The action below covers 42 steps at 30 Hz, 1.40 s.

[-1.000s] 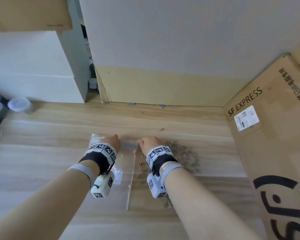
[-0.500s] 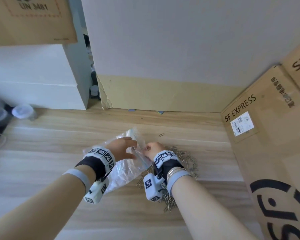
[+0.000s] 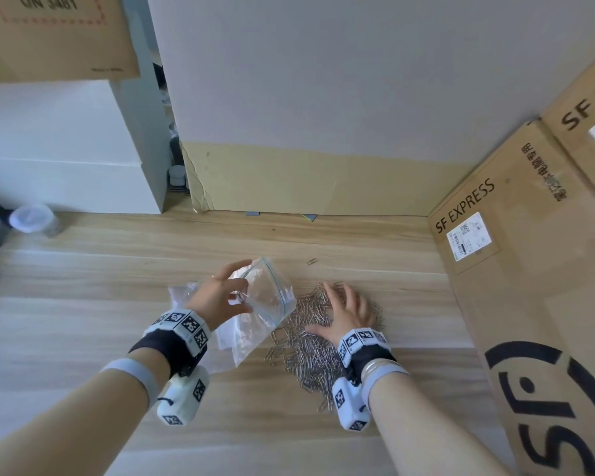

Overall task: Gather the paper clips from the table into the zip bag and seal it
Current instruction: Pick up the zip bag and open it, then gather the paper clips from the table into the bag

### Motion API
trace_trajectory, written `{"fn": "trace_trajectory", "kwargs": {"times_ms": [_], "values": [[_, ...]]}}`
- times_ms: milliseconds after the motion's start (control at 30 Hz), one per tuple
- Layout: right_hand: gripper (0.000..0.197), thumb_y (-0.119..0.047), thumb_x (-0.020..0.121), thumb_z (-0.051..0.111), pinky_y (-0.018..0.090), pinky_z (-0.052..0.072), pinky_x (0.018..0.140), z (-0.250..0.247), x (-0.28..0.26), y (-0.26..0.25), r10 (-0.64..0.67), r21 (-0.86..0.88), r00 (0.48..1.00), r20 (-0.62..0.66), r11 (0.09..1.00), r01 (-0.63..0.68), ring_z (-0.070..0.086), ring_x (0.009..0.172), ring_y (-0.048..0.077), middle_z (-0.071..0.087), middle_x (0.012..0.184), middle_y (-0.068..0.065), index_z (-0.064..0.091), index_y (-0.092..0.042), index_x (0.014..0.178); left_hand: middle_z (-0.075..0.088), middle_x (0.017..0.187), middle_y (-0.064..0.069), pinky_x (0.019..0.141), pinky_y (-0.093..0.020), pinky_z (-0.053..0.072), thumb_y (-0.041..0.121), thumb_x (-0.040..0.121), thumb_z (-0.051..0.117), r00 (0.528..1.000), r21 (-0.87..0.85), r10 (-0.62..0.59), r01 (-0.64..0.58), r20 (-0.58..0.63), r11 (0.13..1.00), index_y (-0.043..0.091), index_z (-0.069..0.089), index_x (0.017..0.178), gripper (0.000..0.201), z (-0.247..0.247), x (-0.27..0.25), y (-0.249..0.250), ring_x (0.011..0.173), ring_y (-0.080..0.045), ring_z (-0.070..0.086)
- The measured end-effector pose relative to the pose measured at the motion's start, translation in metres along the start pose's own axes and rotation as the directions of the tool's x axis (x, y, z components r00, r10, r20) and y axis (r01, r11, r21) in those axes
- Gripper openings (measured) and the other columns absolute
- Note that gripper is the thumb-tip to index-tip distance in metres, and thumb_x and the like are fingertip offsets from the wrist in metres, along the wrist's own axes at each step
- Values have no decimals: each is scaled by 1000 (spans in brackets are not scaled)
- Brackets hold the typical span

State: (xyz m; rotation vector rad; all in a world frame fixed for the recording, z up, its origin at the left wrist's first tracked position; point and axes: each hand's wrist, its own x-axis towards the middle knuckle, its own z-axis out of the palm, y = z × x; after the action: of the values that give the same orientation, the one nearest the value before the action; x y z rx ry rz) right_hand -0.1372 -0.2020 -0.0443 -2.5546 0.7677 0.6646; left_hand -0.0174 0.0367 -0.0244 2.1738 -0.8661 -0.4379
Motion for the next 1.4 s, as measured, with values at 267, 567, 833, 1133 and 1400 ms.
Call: {"fn": "trace_trajectory", "kwargs": {"times_ms": [267,567,833,1133,1400], "values": [[73,-52,71,65,58,22,107,6,-6,-2,-224,-106,974,30,968,226,8,137,34,9,153,-4,28,-44,134,54,130,-3,68,-20,49,11,66,78,1000,83,-31,30,4,996,17,53,63,26,13,-5,12,74,-19,59],[22,-6,86,54,29,46,77,9,-3,-3,-339,11,936,-101,940,341,53,85,20,49,120,9,55,-14,107,64,110,-8,55,-7,31,15,68,77,994,101,-108,108,-9,989,18,49,66,28,20,-11,13,68,-18,51],[17,-15,91,52,15,40,66,-16,-5,-6,-313,73,947,-73,945,318,32,57,-7,54,130,4,57,-13,106,54,129,-2,55,-3,36,16,71,75,993,72,-121,119,16,990,16,56,73,19,24,-12,13,73,-13,52],[19,-15,90,53,17,43,67,-57,-32,-74,-493,149,868,-65,855,497,58,86,13,62,115,7,59,-15,108,57,120,4,78,-20,47,14,68,77,997,-4,-66,66,-32,998,37,40,62,44,18,-14,22,91,-16,59],[32,-19,85,60,31,46,93,-49,-39,-108,-546,224,838,14,818,529,59,104,18,64,117,3,59,-22,117,47,105,50,83,-9,45,5,64,78,989,-189,-4,-24,-146,982,48,41,70,57,5,-20,31,97,15,52]]}}
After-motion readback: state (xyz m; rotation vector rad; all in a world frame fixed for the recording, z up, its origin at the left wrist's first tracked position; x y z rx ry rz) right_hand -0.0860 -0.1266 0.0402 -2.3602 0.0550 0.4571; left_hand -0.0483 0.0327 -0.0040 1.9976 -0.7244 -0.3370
